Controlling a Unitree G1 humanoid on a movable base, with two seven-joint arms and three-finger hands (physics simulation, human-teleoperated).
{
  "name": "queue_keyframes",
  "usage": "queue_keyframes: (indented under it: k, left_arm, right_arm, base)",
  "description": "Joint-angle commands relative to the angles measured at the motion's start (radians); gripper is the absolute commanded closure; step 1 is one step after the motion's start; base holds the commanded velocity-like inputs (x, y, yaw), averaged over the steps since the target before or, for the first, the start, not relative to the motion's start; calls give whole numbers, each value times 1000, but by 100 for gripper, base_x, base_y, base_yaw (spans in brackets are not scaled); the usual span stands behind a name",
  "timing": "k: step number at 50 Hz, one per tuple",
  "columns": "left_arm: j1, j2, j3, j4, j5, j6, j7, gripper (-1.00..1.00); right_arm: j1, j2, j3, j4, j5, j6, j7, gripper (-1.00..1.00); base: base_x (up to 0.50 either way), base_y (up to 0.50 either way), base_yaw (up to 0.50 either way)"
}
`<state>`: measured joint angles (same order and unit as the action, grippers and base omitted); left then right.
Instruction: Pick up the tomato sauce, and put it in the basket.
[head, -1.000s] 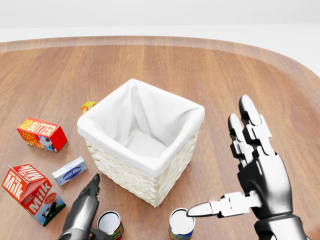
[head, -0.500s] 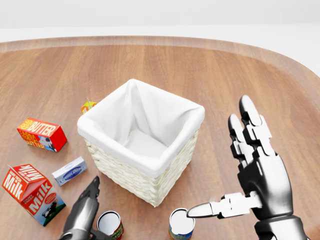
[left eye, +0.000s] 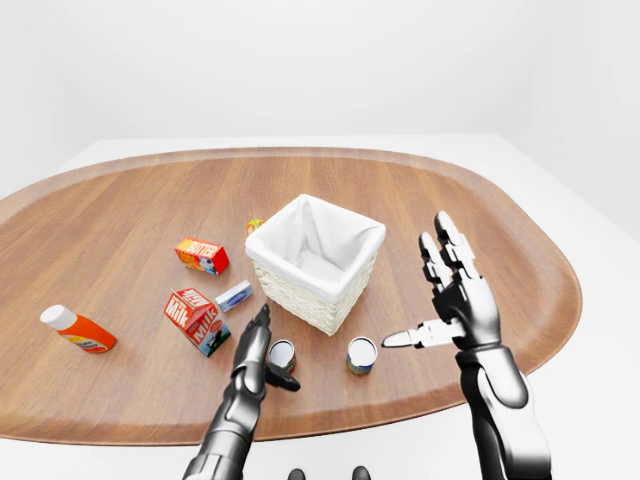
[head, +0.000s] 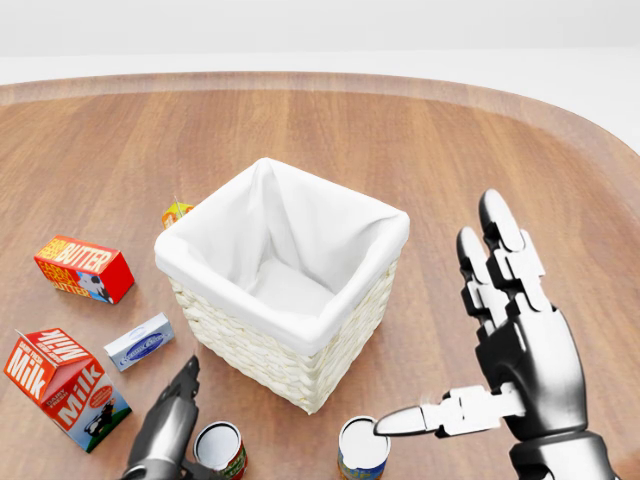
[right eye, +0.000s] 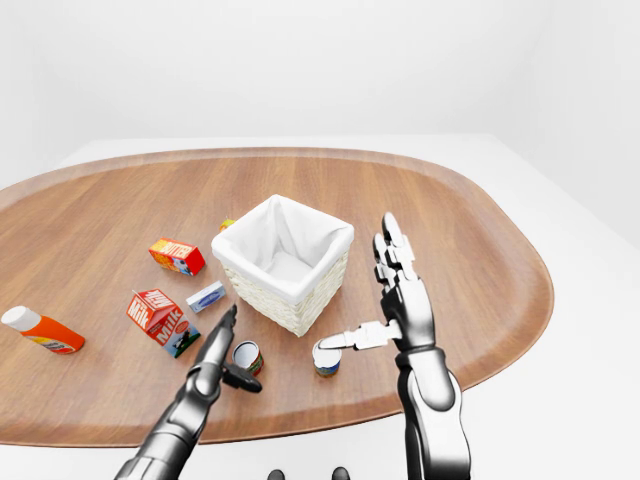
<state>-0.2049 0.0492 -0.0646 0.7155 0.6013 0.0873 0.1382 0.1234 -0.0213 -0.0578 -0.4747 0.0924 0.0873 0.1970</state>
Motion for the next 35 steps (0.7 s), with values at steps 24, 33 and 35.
queue_keyframes:
  k: [24,33,35]
  left_arm:
    - [-20,3,1,48,-1,-14,15,100]
    - [-8,1,-2,27,3,-6,12,100]
    - [-4,1,-3,19,4,-3,10,100]
  right_arm:
    - [-2,0,-1,-2,4,0,-2,-100]
    - [-1,0,-2,-2,3,0,-1,-100]
    - [0,0,-1,1,2,0,-1,-100]
  base:
    - [0,0,0]
    - [0,0,0]
    - [0,0,0]
